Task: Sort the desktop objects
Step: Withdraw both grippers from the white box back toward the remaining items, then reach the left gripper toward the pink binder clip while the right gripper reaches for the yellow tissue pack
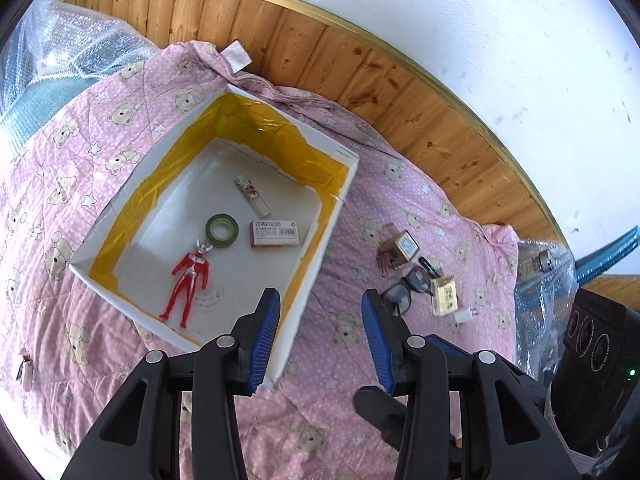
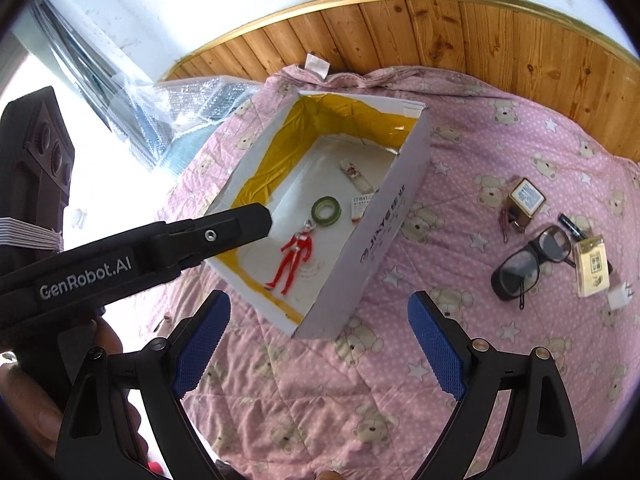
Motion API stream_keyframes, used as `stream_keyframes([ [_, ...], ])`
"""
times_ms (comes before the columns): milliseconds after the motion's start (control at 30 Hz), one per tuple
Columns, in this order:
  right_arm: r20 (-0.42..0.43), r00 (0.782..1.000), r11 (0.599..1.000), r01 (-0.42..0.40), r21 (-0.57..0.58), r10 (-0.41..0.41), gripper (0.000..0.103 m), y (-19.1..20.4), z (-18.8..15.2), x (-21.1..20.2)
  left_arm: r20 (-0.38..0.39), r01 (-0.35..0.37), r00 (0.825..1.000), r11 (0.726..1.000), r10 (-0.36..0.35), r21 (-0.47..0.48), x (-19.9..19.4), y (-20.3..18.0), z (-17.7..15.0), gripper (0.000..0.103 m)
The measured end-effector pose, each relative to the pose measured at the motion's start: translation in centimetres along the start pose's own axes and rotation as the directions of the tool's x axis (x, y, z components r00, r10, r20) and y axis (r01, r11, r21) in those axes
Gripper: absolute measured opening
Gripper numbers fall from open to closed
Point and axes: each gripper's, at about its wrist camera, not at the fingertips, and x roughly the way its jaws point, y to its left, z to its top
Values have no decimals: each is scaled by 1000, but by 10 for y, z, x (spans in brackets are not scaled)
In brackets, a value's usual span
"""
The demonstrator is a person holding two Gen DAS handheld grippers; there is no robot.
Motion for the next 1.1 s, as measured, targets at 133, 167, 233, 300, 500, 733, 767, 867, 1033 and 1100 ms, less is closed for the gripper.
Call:
stream_keyframes([
  [133, 0, 1000, 1000, -9, 15, 9, 92, -5, -11, -5, -15, -5, 1000, 1000, 5, 15, 0, -11, -11, 44],
  [167, -2, 1000, 1000, -8, 21, 8, 92, -8, -13, -5, -19, -6, 1000, 1000, 6, 15, 1, -13, -13, 44],
  [233, -4, 1000, 999, -11, 34, 11, 92, -13, -18, -8, -27, -9, 1000, 1000, 10, 17, 3, -18, -18, 44],
  [300, -1, 1000, 999, -8, 41, 8, 92, -20, -23, -13, -35, -8, 999, 1000, 9, 20, 6, -22, -21, 44],
  [500, 12, 1000, 997, -1, 80, 0, 92, -46, -36, -27, -76, 3, 997, 999, 1, 50, 21, -48, -34, 44],
  [733, 23, 999, 988, 34, 149, -38, 92, -85, -51, -44, -123, 21, 992, 995, -9, 97, 44, -81, -48, 44],
  [767, 25, 999, 987, 38, 155, -42, 92, -89, -52, -45, -127, 24, 992, 994, -11, 103, 47, -86, -49, 44],
  [867, 34, 997, 979, 55, 195, -63, 92, -109, -58, -53, -142, 34, 990, 992, -16, 125, 57, -100, -50, 44],
  [1033, 40, 996, 964, 71, 257, -84, 92, -138, -64, -59, -165, 40, 986, 983, -10, 179, 73, -124, -52, 44],
  [1100, 39, 995, 959, 73, 274, -87, 92, -148, -64, -60, -170, 40, 985, 981, -7, 190, 77, -130, -51, 44],
])
